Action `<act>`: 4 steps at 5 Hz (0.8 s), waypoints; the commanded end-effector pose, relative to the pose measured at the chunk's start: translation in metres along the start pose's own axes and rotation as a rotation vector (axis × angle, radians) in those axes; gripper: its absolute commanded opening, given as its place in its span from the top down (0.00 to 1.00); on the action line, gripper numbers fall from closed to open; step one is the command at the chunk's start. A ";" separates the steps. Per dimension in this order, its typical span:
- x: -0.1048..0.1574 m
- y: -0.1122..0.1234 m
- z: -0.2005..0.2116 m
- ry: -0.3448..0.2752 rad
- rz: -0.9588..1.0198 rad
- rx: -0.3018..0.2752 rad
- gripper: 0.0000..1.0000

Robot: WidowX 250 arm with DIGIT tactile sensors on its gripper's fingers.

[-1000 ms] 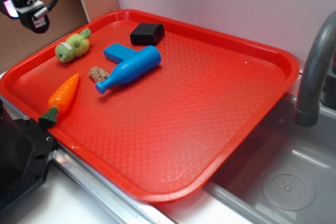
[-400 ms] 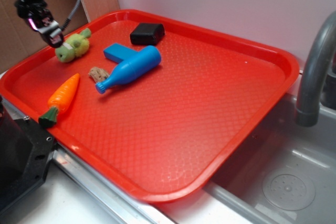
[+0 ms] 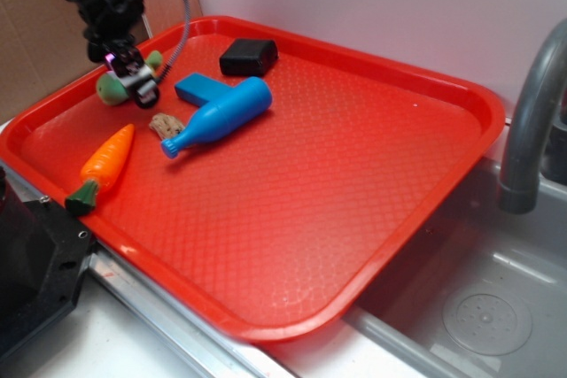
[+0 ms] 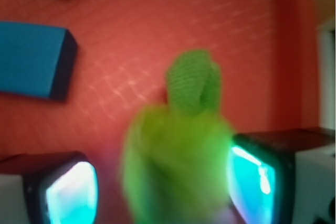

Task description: Grab the green animal.

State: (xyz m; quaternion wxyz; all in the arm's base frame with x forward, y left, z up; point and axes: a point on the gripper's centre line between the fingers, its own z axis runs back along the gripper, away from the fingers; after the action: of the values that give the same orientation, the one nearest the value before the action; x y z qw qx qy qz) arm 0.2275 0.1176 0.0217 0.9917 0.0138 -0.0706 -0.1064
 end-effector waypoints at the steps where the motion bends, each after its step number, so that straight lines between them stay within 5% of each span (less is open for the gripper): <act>1: 0.004 -0.034 -0.016 0.033 -0.062 0.023 0.00; 2: -0.001 -0.046 -0.004 0.023 -0.054 0.039 1.00; 3: -0.010 -0.061 0.030 0.013 -0.040 0.040 1.00; 4: 0.019 -0.062 0.077 -0.016 -0.011 0.055 1.00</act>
State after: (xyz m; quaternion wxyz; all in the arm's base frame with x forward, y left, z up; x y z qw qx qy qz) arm 0.2111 0.0541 0.0857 0.9927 0.0341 -0.0613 -0.0977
